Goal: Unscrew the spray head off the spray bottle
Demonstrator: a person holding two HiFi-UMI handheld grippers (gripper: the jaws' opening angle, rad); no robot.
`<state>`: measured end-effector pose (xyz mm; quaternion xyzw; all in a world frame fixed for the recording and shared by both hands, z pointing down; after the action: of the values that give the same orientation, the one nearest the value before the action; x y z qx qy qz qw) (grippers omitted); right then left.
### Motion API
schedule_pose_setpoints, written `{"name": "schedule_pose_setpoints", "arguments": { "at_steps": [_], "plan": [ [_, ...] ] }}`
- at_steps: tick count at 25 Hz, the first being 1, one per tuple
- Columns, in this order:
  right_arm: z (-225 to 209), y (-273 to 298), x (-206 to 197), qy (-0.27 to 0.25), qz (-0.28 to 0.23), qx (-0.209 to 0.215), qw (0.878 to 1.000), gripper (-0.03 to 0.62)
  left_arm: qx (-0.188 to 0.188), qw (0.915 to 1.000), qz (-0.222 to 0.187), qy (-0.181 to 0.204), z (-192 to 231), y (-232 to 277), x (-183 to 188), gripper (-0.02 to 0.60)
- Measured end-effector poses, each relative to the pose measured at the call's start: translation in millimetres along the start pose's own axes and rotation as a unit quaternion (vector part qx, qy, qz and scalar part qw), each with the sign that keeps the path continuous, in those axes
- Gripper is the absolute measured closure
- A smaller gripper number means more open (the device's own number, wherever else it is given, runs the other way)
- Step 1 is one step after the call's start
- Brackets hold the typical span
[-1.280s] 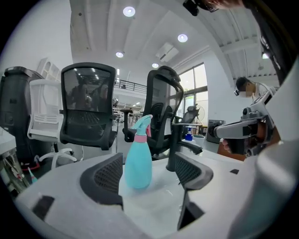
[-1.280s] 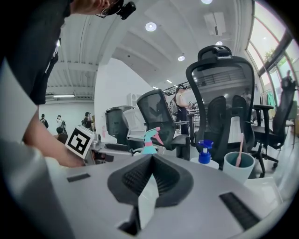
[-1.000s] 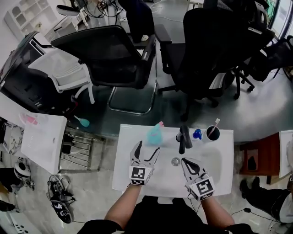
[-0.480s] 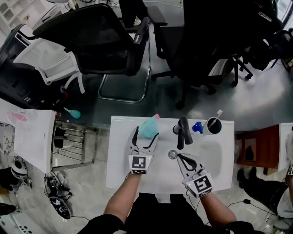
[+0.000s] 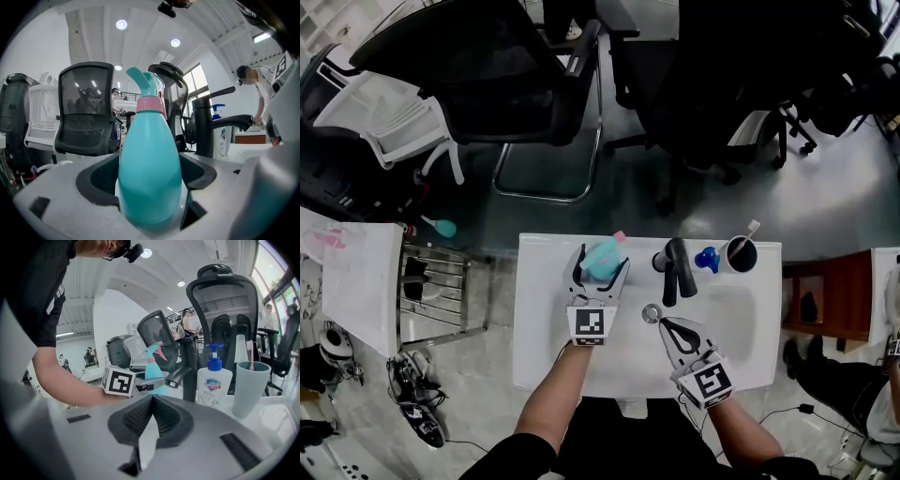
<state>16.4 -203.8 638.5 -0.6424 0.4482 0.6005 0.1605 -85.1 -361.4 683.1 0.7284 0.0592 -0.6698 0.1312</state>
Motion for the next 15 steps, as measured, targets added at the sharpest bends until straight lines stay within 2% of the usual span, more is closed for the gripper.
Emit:
{"name": "schedule_pose_setpoints", "arguments": {
  "at_steps": [15],
  "plan": [
    [7.8,3.9,-2.9,0.015,-0.001,0.004,1.0,0.588,-0.001,0.9998,0.003,0.02,-5.2,8.1,-0.6,0.189]
  ]
}}
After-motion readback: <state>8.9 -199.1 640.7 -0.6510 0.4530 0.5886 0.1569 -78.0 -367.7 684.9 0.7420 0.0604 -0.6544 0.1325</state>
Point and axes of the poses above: the fingertips, and each gripper's own axes: y forward along the fingers, z to its left, x out of its top, the point moved 1 cm from there along -y, backward along the fingers, and after that the axes turned 15 degrees about x, right-handed, at the moved point
